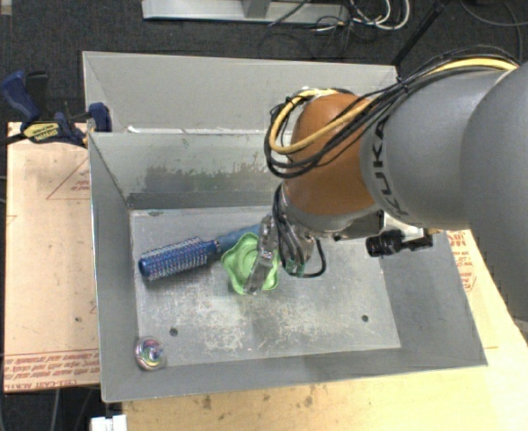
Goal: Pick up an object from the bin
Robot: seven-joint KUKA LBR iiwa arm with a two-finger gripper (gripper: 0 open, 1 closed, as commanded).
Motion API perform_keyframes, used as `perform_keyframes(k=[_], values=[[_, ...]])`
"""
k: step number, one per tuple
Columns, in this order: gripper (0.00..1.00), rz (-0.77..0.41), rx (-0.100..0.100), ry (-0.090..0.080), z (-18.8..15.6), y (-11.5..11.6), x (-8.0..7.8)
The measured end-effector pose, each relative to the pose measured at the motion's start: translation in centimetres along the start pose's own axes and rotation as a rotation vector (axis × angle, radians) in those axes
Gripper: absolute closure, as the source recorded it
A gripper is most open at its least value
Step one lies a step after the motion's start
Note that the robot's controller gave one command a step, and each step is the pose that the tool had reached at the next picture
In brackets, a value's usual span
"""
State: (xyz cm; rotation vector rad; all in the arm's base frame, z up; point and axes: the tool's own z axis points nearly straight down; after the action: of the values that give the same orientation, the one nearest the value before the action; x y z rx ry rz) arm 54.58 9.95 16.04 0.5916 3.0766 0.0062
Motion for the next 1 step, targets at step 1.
perform_keyframes(k=[1], values=[[1.0,-0.003,0.002,0.004,-2.84,0.13,-0.09]])
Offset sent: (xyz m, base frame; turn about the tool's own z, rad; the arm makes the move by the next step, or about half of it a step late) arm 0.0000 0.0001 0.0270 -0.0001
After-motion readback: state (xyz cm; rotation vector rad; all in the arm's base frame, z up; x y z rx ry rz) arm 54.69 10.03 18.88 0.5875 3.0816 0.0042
